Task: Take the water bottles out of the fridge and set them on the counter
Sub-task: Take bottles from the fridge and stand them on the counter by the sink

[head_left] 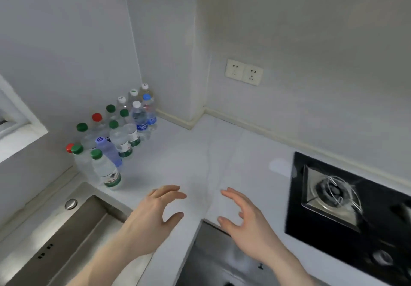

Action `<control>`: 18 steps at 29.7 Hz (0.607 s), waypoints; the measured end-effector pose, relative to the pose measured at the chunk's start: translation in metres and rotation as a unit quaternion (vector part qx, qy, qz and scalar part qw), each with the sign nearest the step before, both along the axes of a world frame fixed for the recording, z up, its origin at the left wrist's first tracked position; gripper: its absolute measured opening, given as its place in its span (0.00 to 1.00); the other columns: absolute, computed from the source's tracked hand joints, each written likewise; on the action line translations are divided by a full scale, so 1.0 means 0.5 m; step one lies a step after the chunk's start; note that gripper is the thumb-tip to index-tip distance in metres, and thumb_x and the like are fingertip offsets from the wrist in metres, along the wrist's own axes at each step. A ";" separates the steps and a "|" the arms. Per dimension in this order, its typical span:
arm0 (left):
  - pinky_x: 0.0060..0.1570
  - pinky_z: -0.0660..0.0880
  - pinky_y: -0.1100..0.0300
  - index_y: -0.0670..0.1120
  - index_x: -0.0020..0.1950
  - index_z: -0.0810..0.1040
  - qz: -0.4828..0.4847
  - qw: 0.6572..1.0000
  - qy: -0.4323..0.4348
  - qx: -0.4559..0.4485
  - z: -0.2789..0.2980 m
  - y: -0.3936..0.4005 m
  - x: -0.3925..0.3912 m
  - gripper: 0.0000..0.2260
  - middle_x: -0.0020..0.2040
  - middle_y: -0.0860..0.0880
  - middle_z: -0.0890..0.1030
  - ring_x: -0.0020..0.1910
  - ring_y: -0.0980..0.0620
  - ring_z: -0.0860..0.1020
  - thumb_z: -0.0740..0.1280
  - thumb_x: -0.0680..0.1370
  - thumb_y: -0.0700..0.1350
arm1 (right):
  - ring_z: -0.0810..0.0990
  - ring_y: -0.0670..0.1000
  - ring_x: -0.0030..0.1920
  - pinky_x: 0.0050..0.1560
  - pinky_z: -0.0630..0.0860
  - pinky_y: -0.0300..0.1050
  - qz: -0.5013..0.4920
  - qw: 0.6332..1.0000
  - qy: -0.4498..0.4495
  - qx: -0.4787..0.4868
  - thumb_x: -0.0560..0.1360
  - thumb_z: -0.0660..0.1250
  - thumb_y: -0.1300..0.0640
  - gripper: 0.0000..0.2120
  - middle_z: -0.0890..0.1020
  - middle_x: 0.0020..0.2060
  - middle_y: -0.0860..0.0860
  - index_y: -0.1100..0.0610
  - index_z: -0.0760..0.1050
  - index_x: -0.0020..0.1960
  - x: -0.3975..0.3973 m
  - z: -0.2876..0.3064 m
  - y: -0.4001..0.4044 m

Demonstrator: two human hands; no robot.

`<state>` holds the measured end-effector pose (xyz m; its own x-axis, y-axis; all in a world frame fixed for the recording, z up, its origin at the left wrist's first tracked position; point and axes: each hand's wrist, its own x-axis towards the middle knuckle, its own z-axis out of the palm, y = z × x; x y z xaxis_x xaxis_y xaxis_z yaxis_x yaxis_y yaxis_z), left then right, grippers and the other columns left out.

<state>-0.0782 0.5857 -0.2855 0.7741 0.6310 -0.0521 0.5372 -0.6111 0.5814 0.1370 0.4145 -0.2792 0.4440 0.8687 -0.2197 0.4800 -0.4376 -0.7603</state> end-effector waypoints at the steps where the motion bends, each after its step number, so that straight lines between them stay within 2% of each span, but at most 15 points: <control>1: 0.66 0.68 0.63 0.66 0.67 0.73 -0.018 1.000 -0.006 0.006 0.003 -0.009 0.020 0.16 0.72 0.70 0.66 0.68 0.61 0.70 0.68 0.80 0.56 | 0.62 0.33 0.76 0.79 0.63 0.46 -0.023 1.000 0.000 0.006 0.79 0.70 0.47 0.28 0.61 0.77 0.29 0.36 0.66 0.76 0.009 0.004 -0.029; 4: 0.66 0.69 0.61 0.66 0.66 0.74 -0.083 0.996 -0.015 0.015 0.015 -0.047 0.093 0.16 0.72 0.70 0.66 0.71 0.61 0.68 0.69 0.80 0.55 | 0.61 0.33 0.76 0.79 0.63 0.45 -0.090 0.996 0.005 0.016 0.79 0.70 0.46 0.28 0.61 0.77 0.29 0.35 0.65 0.76 0.034 0.023 -0.124; 7: 0.63 0.69 0.63 0.67 0.65 0.75 -0.158 0.987 -0.038 0.009 0.039 -0.114 0.180 0.15 0.72 0.71 0.66 0.70 0.61 0.68 0.70 0.79 0.53 | 0.61 0.34 0.76 0.79 0.62 0.44 -0.161 0.986 0.002 0.034 0.79 0.70 0.46 0.28 0.60 0.77 0.29 0.34 0.65 0.76 0.057 0.047 -0.237; 10: 0.61 0.72 0.61 0.67 0.63 0.75 -0.205 0.977 -0.054 0.000 0.057 -0.180 0.252 0.15 0.71 0.72 0.66 0.70 0.61 0.68 0.71 0.79 0.52 | 0.62 0.33 0.76 0.78 0.63 0.43 -0.217 0.975 -0.001 0.048 0.78 0.71 0.46 0.29 0.61 0.77 0.29 0.33 0.65 0.76 0.074 0.076 -0.336; 14: 0.65 0.62 0.68 0.70 0.62 0.74 -0.300 0.952 -0.064 0.013 0.092 -0.334 0.359 0.15 0.71 0.75 0.64 0.71 0.65 0.65 0.70 0.79 0.54 | 0.63 0.34 0.76 0.78 0.64 0.45 -0.314 0.947 -0.019 0.069 0.78 0.71 0.47 0.29 0.61 0.77 0.29 0.31 0.65 0.75 0.091 0.104 -0.536; 18: 0.66 0.60 0.70 0.69 0.65 0.74 -0.364 0.927 -0.089 0.006 0.125 -0.494 0.429 0.16 0.72 0.75 0.64 0.71 0.68 0.64 0.69 0.80 0.55 | 0.62 0.34 0.76 0.77 0.65 0.43 -0.381 0.921 -0.039 0.074 0.78 0.72 0.48 0.28 0.62 0.75 0.28 0.31 0.67 0.73 0.091 0.132 -0.712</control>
<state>0.1364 0.3385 -0.2230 0.9906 -0.0629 0.1216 -0.1247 -0.7806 0.6124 0.1825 0.0583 -0.2130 0.9464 0.3161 -0.0656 0.1318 -0.5639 -0.8153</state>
